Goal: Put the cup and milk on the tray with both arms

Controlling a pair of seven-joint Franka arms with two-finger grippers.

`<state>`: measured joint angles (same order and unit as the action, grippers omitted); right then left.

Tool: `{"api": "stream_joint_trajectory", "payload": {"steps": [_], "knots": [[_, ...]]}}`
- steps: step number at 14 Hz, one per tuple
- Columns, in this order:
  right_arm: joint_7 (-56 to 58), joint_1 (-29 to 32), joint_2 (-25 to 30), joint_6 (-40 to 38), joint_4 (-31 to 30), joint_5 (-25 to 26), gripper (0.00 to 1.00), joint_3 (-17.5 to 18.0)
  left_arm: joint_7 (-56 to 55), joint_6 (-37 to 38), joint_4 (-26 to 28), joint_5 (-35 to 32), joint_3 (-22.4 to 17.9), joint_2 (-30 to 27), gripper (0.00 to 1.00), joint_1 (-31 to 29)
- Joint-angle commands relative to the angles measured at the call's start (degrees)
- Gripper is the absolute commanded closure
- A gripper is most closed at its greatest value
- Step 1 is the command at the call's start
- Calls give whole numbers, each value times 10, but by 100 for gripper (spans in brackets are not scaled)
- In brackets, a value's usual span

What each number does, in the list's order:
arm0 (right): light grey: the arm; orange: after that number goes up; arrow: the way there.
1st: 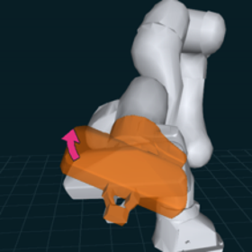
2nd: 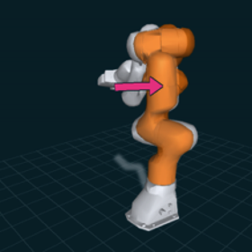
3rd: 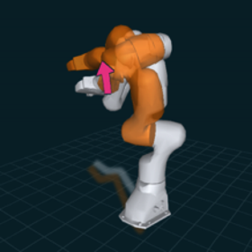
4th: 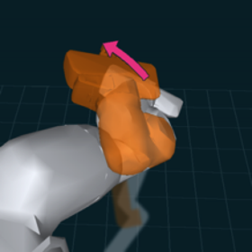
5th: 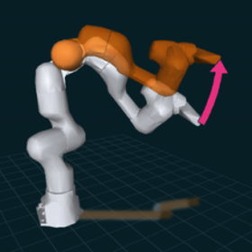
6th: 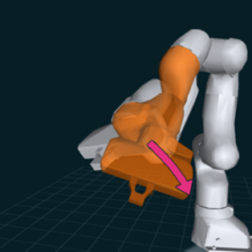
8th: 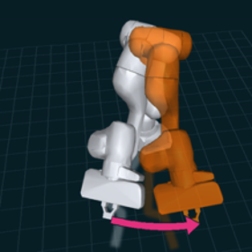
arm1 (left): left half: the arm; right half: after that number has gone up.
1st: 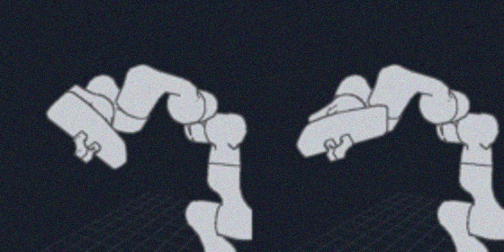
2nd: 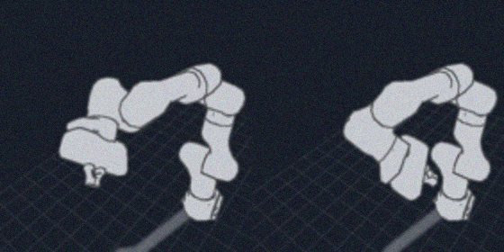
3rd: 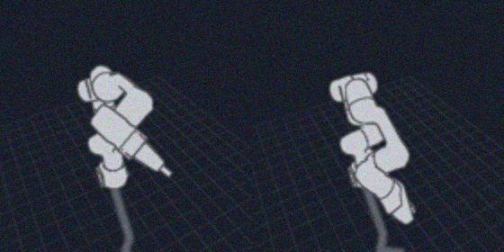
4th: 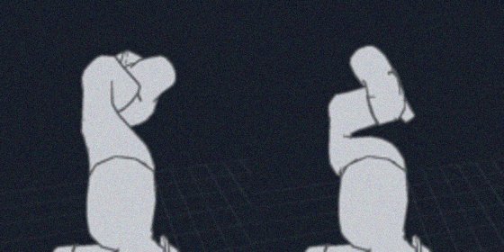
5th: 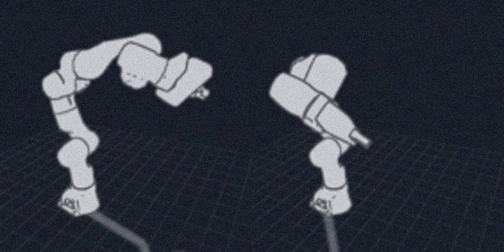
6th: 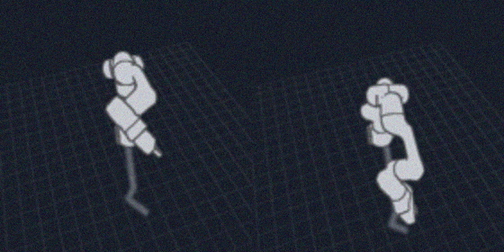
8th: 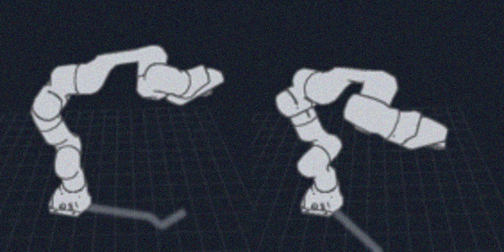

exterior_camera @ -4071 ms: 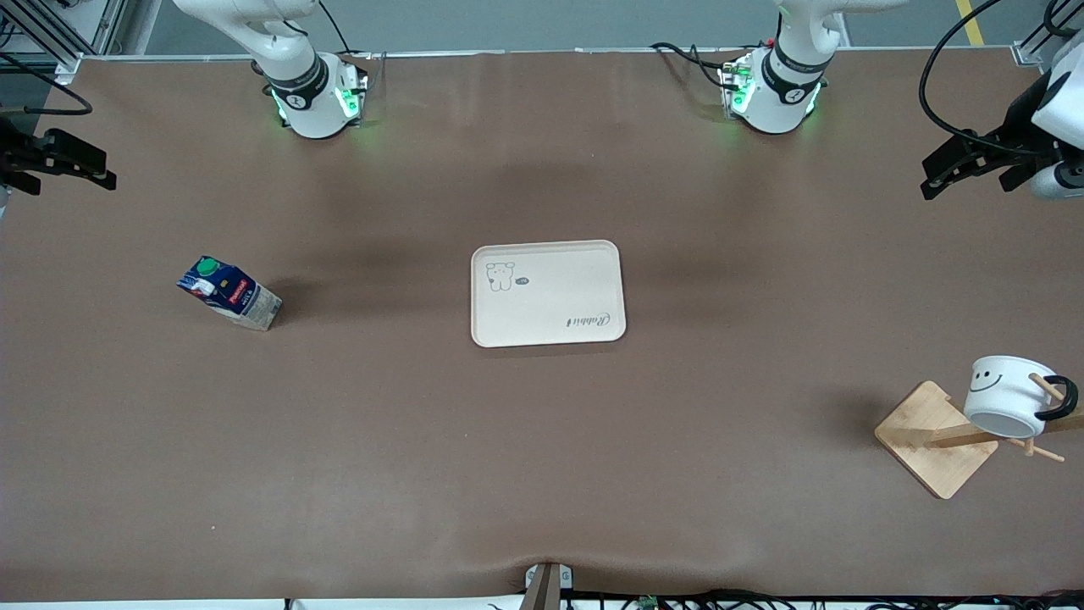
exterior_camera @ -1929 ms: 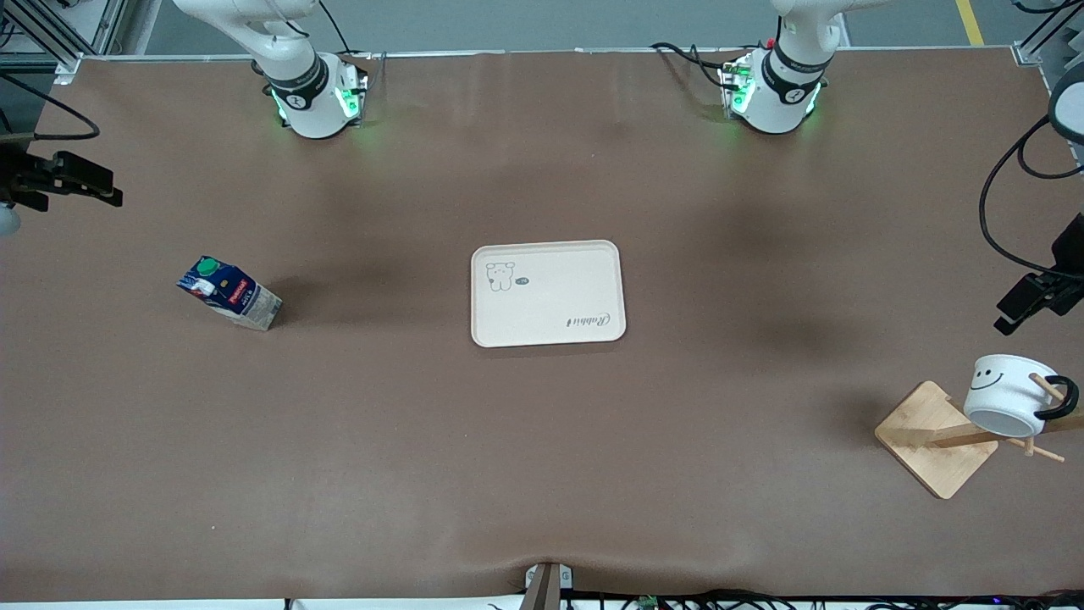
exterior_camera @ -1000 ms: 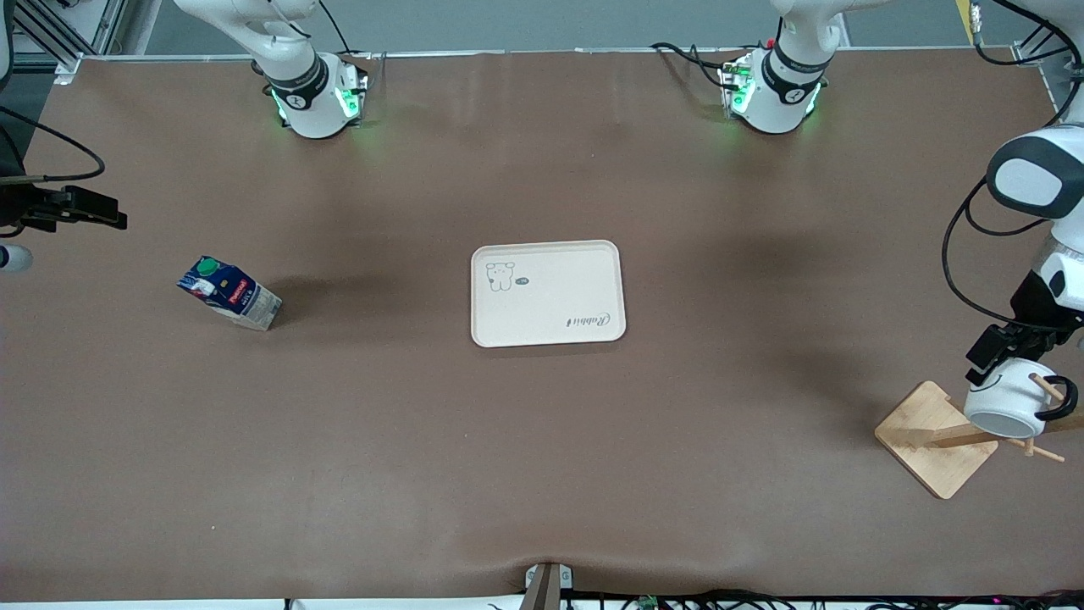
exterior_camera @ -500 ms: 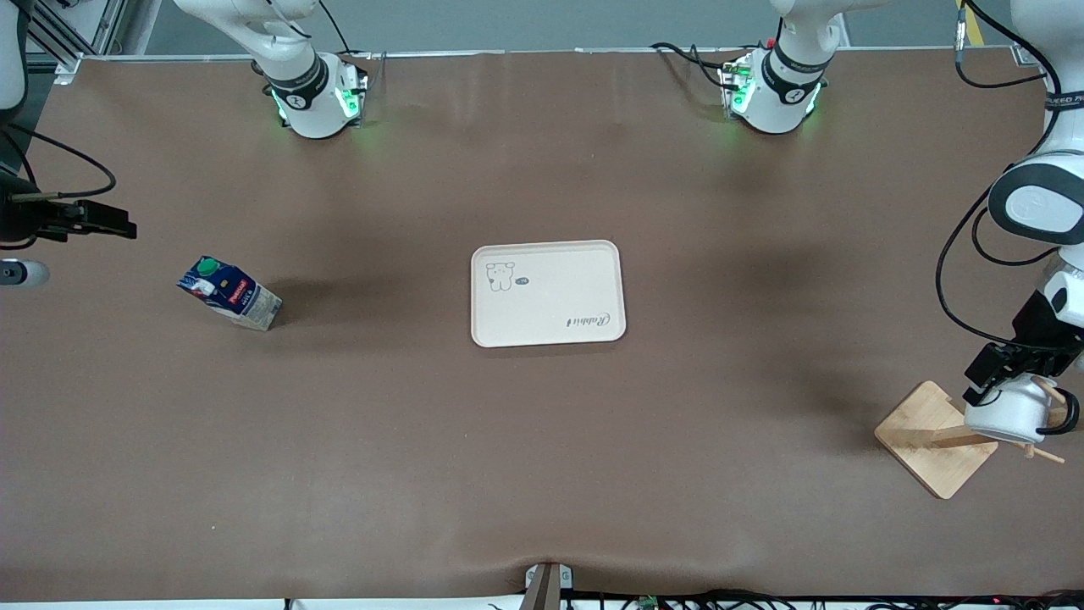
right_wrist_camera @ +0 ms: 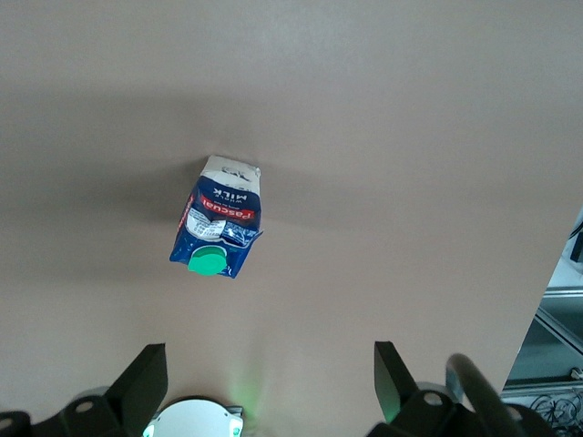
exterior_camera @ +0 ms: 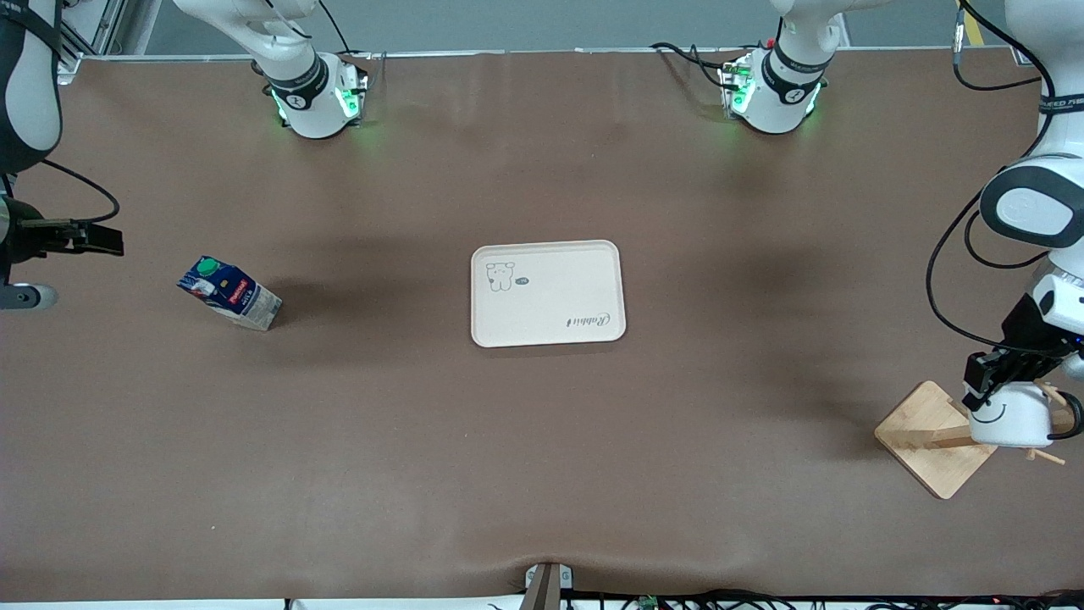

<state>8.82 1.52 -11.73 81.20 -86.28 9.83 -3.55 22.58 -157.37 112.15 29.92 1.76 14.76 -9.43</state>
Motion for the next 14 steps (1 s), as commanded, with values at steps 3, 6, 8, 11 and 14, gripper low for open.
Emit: {"api": "stream_joint_trajectory", "payload": {"steps": [3, 6, 8, 11, 14], "knots": [[8, 33, -58, 0, 20, 6, 0, 1, 9, 6, 7, 8, 24, -17, 100, -1], [43, 30, -71, 12, 57, 14, 0, 2, 3, 25, 23, 8, 40, -43, 100, 0], [45, 36, -74, 0, 56, 3, 0, 2, 3, 53, 33, 6, 43, -60, 100, -1], [41, 43, -74, -27, 49, -37, 0, 0, 1, 82, 66, 6, 45, -98, 100, -1], [-61, 55, -51, -26, -11, -100, 0, 0, -17, 122, 78, 4, 53, -130, 100, -1]]}}
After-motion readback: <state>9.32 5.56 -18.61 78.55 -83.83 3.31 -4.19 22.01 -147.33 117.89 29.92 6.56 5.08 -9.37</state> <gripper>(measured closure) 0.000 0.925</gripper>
